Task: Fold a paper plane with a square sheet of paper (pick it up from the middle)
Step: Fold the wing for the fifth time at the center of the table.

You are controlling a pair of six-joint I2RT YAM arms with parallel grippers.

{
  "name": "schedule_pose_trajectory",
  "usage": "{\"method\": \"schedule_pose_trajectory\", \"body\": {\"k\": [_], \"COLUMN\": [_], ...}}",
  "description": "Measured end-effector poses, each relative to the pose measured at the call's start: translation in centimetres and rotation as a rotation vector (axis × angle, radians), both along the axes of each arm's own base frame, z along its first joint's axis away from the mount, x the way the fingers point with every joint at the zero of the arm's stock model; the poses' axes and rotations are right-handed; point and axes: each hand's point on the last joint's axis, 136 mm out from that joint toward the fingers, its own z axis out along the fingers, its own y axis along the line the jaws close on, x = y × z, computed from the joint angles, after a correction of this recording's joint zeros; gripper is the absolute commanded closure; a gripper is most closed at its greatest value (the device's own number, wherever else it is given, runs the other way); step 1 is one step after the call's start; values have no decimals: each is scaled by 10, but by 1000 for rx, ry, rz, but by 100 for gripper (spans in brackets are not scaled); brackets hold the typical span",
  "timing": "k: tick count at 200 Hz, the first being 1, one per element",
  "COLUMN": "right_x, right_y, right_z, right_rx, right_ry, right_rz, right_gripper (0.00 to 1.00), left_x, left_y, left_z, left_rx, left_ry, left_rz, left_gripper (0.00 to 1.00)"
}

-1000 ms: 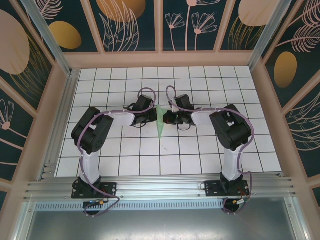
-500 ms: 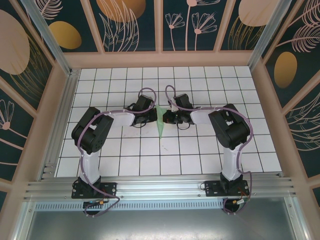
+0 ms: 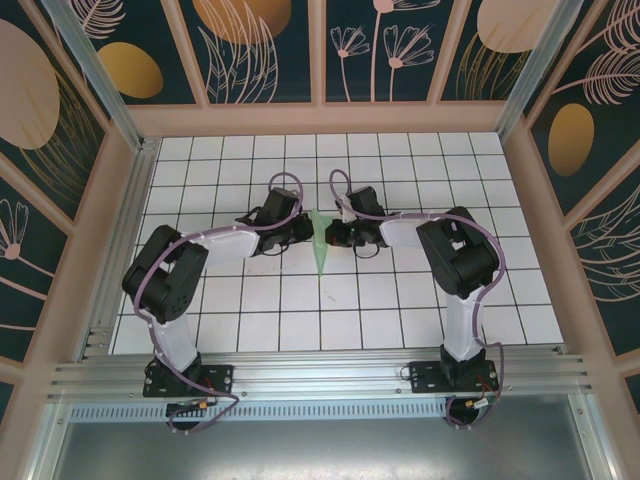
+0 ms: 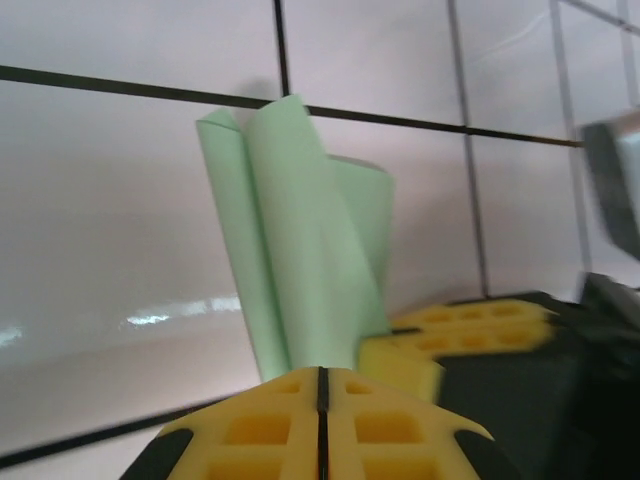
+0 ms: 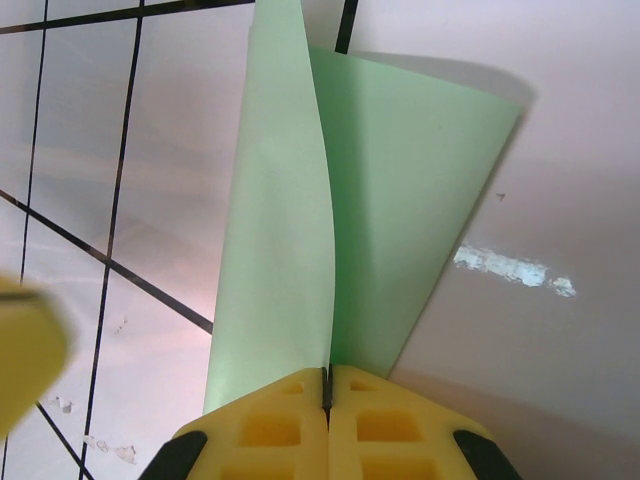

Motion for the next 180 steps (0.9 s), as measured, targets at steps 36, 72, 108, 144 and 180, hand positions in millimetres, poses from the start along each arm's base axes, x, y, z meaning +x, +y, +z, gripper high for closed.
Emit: {"method": "schedule_pose_trajectory", "body": {"k": [36, 72, 108, 144, 180], "right_x": [4, 6, 8, 8, 8], "right_y": [2, 3, 4, 4, 4], "right_z": [0, -1, -1, -1, -1], "right_rx": [-3, -5, -5, -7, -7], "right_ry": [2, 5, 5, 8, 9], "right_rz": [-1, -1, -1, -1, -1], "right_gripper": [100, 100, 100, 100, 100], "left_x": [-28, -54, -64, -75, -76], "left_y": [-7, -14, -19, -17, -22], "left_z": [9, -5, -16, -34, -34], "left_rx": [-130, -166, -201, -207, -234], "left_ry": [14, 78, 107, 160, 162], "left_rz": [-51, -107, -127, -129, -142], "left_gripper": [86, 90, 91, 91, 90]}}
